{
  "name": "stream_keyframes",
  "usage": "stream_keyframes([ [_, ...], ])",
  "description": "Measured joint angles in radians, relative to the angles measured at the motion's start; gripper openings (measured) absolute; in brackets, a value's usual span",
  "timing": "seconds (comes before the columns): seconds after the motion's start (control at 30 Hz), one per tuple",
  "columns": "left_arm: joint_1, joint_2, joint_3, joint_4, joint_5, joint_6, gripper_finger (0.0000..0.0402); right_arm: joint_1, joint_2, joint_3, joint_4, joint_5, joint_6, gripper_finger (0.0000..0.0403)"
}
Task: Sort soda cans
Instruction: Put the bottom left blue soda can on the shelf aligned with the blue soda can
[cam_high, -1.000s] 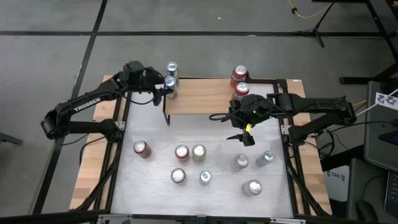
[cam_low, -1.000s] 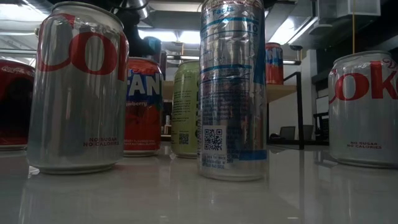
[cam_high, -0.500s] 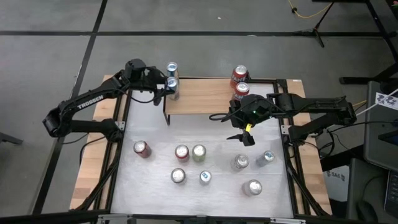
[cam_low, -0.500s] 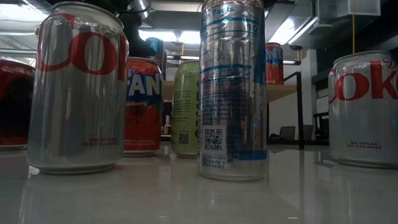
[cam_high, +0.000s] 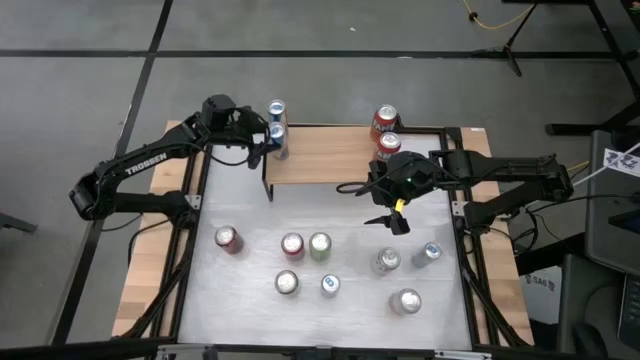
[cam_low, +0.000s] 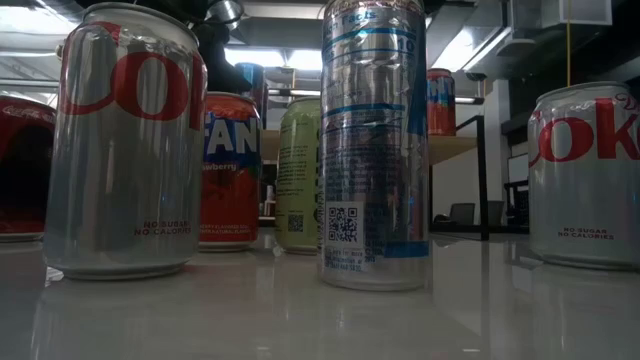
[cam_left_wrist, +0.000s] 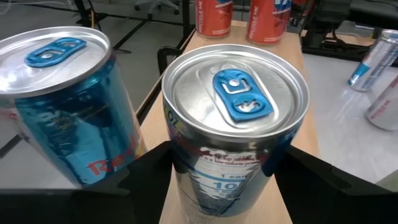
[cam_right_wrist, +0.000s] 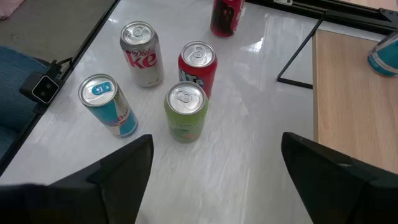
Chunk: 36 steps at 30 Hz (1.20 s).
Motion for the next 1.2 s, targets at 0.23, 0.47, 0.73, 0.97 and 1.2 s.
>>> stream_keyframes([
  [0.23, 0.001, 0.000, 0.000, 0.000, -0.080, -0.072, 0.0254, 0.000, 0.000, 0.000, 0.000, 0.000, 0.000, 0.0344],
  [0.47, 0.001, 0.003, -0.005, -0.016, -0.077, -0.071, 0.0271, 0.000, 0.000, 0.000, 0.000, 0.000, 0.000, 0.0344],
  [0.73, 0.001, 0.002, -0.004, -0.018, -0.132, -0.109, 0.0305, 0.000, 0.000, 0.000, 0.000, 0.000, 0.000, 0.0344],
  [0.97, -0.003, -0.026, -0.003, -0.015, -0.098, -0.117, 0.0309, 0.000, 0.000, 0.000, 0.000, 0.000, 0.000, 0.0344],
  [1.2, -0.028, -0.089, -0.003, -0.016, -0.101, -0.127, 0.0307, 0.000, 0.000, 0.000, 0.000, 0.000, 0.000, 0.0344],
])
